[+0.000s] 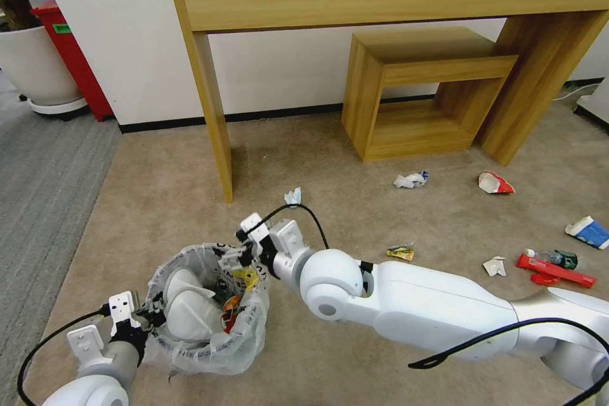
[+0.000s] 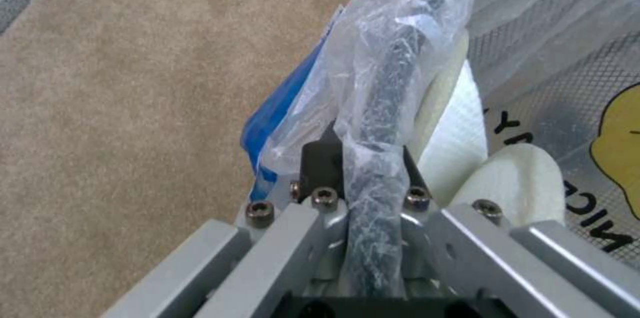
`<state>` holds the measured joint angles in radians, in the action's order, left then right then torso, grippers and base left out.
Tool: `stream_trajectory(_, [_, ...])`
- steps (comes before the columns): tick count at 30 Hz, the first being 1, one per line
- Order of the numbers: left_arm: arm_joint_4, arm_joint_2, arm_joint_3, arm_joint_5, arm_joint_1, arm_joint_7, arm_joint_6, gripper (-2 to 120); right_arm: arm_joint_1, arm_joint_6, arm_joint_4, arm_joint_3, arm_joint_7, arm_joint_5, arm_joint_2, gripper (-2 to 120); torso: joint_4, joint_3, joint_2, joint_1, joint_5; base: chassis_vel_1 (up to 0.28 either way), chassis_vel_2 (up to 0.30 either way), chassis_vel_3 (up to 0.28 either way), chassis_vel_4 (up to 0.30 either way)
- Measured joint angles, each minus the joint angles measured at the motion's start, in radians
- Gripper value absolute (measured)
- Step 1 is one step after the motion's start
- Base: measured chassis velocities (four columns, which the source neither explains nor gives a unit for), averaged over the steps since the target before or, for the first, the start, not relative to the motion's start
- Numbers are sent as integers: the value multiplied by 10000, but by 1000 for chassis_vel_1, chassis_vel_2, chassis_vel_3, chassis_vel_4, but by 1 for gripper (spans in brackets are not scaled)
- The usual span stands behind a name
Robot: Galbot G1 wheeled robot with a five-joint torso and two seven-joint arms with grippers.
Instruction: Pick up the trash bin and place the garbage on the floor into it.
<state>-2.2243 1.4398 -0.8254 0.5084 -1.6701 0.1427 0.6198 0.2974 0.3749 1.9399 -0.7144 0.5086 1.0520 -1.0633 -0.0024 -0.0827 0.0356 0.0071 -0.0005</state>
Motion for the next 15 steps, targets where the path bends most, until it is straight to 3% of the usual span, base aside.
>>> stream_trajectory(5, [-12,-64,-34,25,-1,-1,-1,1,578,-691,126,1192,-388,-554,569,100,-2,-1,0,0,-2,0,0,0,0])
stream_trajectory(8, [-23,-142,-37,60,15,-1,7,1,1566,-1427,384,2746,-855,-938,1158,100,-2,-1,0,0,1,0,0,0,0])
stream_trajectory(9, [-23,-142,-37,60,15,-1,7,1,1566,-1427,384,2746,-855,-938,1158,100,-2,-1,0,0,1,0,0,0,0])
stream_trajectory(15, [-109,-297,-78,160,47,26,45,1,3345,-2422,894,5829,-1965,-868,1990,100,-1,0,0,0,0,0,0,0,0])
